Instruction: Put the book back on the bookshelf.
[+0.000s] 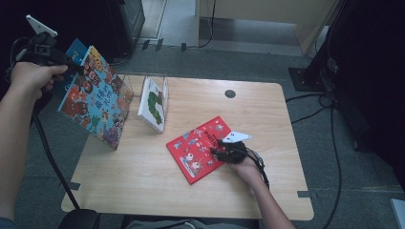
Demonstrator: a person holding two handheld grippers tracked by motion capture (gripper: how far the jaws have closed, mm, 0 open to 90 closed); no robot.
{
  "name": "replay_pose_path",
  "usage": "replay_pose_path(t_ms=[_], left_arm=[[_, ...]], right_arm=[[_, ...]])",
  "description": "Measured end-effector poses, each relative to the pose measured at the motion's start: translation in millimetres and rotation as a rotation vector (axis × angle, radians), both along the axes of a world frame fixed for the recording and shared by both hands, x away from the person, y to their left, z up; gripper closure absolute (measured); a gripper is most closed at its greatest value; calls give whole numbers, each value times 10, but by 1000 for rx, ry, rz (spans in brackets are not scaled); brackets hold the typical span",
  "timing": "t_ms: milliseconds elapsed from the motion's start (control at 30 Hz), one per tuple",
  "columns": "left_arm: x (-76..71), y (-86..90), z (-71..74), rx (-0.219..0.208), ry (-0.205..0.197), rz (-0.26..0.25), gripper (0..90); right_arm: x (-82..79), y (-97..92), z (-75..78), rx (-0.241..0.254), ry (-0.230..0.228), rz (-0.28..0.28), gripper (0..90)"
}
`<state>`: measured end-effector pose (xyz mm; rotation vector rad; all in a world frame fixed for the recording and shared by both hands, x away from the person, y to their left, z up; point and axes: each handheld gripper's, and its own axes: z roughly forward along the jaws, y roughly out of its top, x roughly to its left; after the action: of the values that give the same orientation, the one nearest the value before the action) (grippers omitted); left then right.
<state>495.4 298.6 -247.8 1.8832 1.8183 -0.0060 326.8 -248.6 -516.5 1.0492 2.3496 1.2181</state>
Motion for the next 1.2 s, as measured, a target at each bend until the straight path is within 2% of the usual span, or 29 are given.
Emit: replay_pose_path(t_ms=[67, 133, 267, 333, 367, 400, 500, 700, 833, 933, 1033, 1133, 1200], left_arm=[[-11, 4, 11, 16, 5, 5, 710], [-27, 25, 35, 7, 14, 5, 692], [-86, 43, 131, 16, -17, -2, 675], [-129, 72, 197, -58, -38, -7, 663], [-154, 70, 229, -57, -45, -8, 663], [-179, 43, 253, -37, -43, -24, 663], [-231, -42, 260, -21, -42, -54, 635], [-350, -291, 162, -44, -41, -118, 575], [-426, -451, 99, -24, -38, -166, 556], [-479, -534, 55, -43, -50, -186, 547], [-529, -594, -34, -83, -53, -206, 541], [-574, -673, -160, -56, -55, -230, 546], [-607, -730, -253, -52, -50, -245, 544]], right_arm=[[3, -2, 1, 5, 5, -2, 520], [12, -5, -1, 7, 3, 1, 520], [24, -16, 1, 19, 14, 0, 518], [24, -19, 2, 21, 16, -2, 517], [24, -19, 2, 21, 16, -2, 517], [25, -20, 2, 23, 18, -1, 517], [32, -26, 6, 28, 26, 1, 517], [38, -37, 18, 29, 40, 2, 511], [41, -56, 25, 42, 59, -4, 507], [46, -65, 31, 43, 67, -10, 506], [40, -85, 45, 36, 76, -13, 491], [16, -100, 66, 23, 94, -18, 479], [3, -116, 72, 8, 90, -11, 478]])
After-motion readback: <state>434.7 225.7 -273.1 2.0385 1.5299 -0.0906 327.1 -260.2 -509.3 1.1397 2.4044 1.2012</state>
